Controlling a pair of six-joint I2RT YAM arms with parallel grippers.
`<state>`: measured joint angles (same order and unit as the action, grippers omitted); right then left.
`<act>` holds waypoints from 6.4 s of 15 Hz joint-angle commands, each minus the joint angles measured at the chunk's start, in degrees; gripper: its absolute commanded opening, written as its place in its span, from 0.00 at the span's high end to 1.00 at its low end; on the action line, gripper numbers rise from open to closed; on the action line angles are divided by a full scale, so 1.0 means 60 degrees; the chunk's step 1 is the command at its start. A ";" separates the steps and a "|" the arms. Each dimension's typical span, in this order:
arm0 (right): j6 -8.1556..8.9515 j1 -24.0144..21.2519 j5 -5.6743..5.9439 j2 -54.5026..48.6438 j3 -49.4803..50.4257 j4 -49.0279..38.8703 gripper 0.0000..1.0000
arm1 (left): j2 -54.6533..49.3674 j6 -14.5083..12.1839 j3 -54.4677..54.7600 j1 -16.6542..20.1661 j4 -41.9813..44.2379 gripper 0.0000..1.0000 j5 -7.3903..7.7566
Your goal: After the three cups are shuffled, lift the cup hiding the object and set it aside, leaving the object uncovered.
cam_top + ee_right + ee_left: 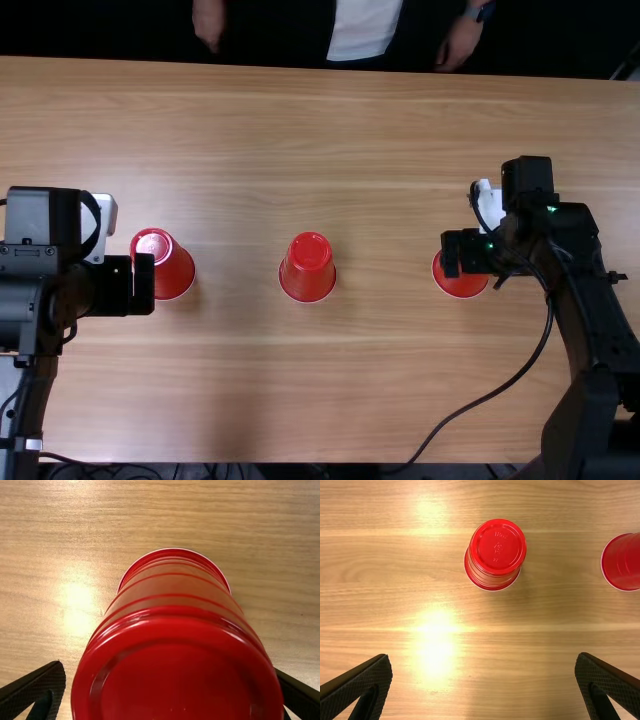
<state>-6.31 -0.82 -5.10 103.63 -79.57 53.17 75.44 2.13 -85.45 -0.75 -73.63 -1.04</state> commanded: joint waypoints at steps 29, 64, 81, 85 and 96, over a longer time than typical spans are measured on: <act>-0.0056 -0.2984 0.0024 -0.3635 0.1396 -0.0097 0.99 | -0.0034 -0.0039 0.0077 -0.0050 -0.0016 0.00 0.0032; 0.0330 0.1616 -0.0028 -0.6696 0.2158 0.0975 0.00 | -0.2920 -0.0021 0.1234 0.0052 -0.0456 0.00 0.0032; 0.1613 0.0107 0.0024 -1.6730 0.7432 -0.0501 0.00 | -1.2061 0.0049 0.9041 -0.0006 0.3886 0.00 0.0191; 0.1596 -0.0039 0.0042 -1.7272 0.8252 -0.0501 0.00 | -1.2573 0.0067 0.9832 0.0008 0.4150 0.00 0.0208; 0.1596 -0.0449 -0.0046 -1.7272 1.1167 -0.8288 0.00 | -1.2573 -0.0039 1.2542 0.0008 0.9810 0.00 0.0173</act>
<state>2.94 -2.79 -5.15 0.10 -13.34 3.79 0.58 2.28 -11.00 -0.75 -15.29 -0.62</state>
